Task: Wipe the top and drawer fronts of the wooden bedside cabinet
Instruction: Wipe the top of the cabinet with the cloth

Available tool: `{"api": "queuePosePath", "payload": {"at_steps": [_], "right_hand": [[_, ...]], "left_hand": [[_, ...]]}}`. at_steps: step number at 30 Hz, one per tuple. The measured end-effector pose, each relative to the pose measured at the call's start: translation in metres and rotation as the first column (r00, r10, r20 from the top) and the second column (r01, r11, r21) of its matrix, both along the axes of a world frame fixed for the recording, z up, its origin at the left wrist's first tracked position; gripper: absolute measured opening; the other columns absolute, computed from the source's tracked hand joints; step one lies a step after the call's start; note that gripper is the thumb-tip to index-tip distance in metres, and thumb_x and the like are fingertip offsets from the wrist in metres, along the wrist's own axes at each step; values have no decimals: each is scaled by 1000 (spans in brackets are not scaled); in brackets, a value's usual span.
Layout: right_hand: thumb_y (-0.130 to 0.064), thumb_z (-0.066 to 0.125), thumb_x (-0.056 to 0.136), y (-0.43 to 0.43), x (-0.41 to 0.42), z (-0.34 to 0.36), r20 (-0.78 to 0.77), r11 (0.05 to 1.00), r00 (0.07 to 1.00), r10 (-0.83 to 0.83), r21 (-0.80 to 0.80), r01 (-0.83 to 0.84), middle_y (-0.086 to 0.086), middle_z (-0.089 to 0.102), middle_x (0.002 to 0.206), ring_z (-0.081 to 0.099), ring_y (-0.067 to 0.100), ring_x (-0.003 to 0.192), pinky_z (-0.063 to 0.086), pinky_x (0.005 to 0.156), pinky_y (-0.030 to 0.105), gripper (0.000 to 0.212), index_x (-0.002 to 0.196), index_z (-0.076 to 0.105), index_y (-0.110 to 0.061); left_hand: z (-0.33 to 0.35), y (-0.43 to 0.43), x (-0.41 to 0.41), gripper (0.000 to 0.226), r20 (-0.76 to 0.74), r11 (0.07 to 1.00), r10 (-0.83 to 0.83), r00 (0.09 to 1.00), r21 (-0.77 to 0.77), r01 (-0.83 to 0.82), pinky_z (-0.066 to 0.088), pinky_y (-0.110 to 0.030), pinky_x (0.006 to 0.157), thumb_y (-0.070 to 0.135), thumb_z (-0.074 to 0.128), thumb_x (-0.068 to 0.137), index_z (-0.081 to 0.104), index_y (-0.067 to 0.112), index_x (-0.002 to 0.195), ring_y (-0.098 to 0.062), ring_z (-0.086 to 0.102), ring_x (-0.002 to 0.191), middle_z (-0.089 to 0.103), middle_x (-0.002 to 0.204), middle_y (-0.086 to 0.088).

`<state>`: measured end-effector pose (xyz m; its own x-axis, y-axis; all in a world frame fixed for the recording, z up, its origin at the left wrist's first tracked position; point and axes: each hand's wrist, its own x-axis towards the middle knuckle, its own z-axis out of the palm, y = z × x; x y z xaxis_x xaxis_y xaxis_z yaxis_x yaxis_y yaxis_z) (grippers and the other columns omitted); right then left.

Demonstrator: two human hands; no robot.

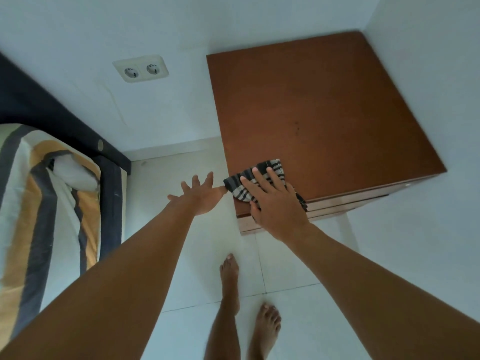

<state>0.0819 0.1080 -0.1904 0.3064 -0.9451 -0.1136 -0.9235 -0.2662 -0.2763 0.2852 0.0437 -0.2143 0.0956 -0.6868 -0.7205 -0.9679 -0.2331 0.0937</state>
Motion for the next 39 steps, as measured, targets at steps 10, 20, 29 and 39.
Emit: {"api": "queuePosePath", "payload": {"at_steps": [10, 20, 29, 39], "right_hand": [[-32, 41, 99, 53, -29, 9, 9, 987, 992, 124, -100, -123, 3, 60, 143, 52, 31, 137, 54, 88, 48, 42, 134, 61, -22], [-29, 36, 106, 96, -86, 36, 21, 936, 973, 230, 268, -228, 5, 65, 124, 60, 23, 93, 47, 80, 36, 36, 140, 45, -21], [-27, 49, 102, 18, -64, 64, 332, 973, 940, 74, 182, -141, -3, 66, 79, 61, 12, 61, 50, 50, 27, 23, 123, 57, -19], [-27, 42, 104, -140, 4, 79, 248, 990, 968, -35, -122, 67, 0, 71, 109, 64, 21, 88, 52, 73, 36, 37, 140, 51, -24]], "left_hand": [[-7, -7, -9, 101, -4, 994, -11, 1000, -106, 10, 3, -73, 118, 83, -13, 69, 9, 45, 160, -37, -5, 158, -2, 173, 2], [24, -15, -48, 78, -71, 987, 82, 994, -133, -91, 12, -70, 119, 68, 17, 91, 12, 33, 161, -44, 7, 155, 15, 170, -11], [11, -21, -20, 84, -77, 997, 8, 997, -70, -13, 15, -72, 117, 83, 19, 84, -16, 52, 154, -39, 3, 157, 4, 172, -8], [17, -37, 6, 92, -321, 981, 193, 927, 43, -189, 10, -60, 124, 74, 50, 89, 4, 42, 162, -34, 8, 158, 3, 173, -5]]}}
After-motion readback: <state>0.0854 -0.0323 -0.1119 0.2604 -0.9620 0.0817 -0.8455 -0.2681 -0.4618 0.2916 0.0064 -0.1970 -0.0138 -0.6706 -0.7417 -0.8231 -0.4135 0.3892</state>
